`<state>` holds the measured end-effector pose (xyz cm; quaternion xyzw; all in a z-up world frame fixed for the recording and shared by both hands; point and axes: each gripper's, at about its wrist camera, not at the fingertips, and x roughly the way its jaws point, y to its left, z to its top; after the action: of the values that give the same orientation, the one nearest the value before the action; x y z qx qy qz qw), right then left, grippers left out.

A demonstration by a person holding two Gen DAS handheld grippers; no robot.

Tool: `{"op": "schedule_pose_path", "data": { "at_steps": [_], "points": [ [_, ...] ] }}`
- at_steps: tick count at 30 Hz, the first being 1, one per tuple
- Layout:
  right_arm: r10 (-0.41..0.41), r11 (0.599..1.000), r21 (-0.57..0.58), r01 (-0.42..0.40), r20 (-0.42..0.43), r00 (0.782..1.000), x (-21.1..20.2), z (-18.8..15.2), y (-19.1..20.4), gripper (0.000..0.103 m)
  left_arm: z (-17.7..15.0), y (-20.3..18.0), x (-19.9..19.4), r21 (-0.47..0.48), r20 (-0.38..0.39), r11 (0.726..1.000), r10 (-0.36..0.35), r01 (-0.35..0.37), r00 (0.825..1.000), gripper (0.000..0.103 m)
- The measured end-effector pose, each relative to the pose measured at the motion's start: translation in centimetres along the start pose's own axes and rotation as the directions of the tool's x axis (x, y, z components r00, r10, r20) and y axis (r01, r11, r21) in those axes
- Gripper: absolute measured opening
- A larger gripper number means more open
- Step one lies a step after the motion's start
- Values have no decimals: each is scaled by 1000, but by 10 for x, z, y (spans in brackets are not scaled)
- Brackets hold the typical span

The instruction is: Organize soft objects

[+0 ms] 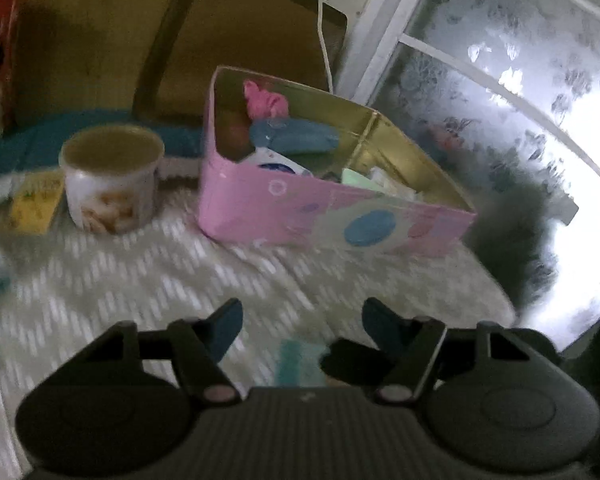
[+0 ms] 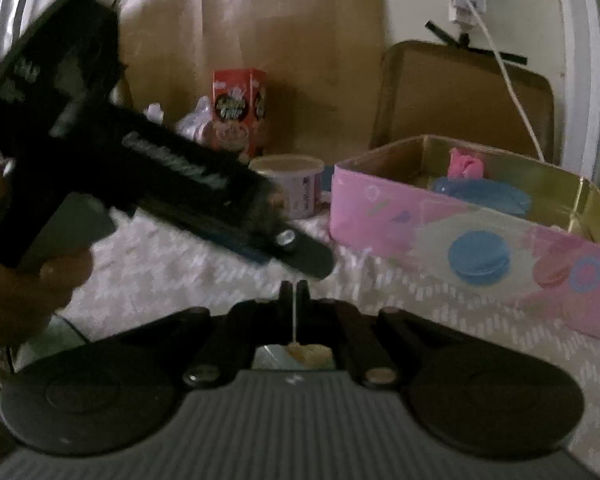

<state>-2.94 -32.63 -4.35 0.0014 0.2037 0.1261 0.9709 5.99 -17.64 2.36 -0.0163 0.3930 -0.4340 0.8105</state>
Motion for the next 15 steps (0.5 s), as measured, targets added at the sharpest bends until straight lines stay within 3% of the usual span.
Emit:
{"op": "schedule_pose_path", "data": {
  "at_steps": [3, 5, 7, 10, 13, 15],
  "points": [
    [26, 999, -28, -26, -21, 999, -4, -8, -6, 16, 1, -4, 7, 37, 1, 997, 60, -60, 998, 69],
    [18, 999, -47, -19, -13, 1000, -11, -12, -13, 58, -1, 7, 7, 6, -19, 997, 75, -75, 997, 69],
    [11, 997, -82, -12, -13, 1000, -17, -16, -20, 73, -4, 20, 5, -50, -42, 996, 66, -69, 997, 69],
    [25, 993, -114, -31, -54, 998, -19, -23, -30, 75, -10, 33, 1, -109, -66, 993, 26, -33, 997, 71],
    [56, 993, -99, -65, -87, 995, -21, -31, -37, 74, -12, 28, 1, -98, -92, 995, -33, 24, 995, 71],
    [76, 993, -84, -83, -79, 994, -26, -33, -37, 63, -13, 18, 7, -65, -113, 996, -61, 54, 992, 71]
  ]
}}
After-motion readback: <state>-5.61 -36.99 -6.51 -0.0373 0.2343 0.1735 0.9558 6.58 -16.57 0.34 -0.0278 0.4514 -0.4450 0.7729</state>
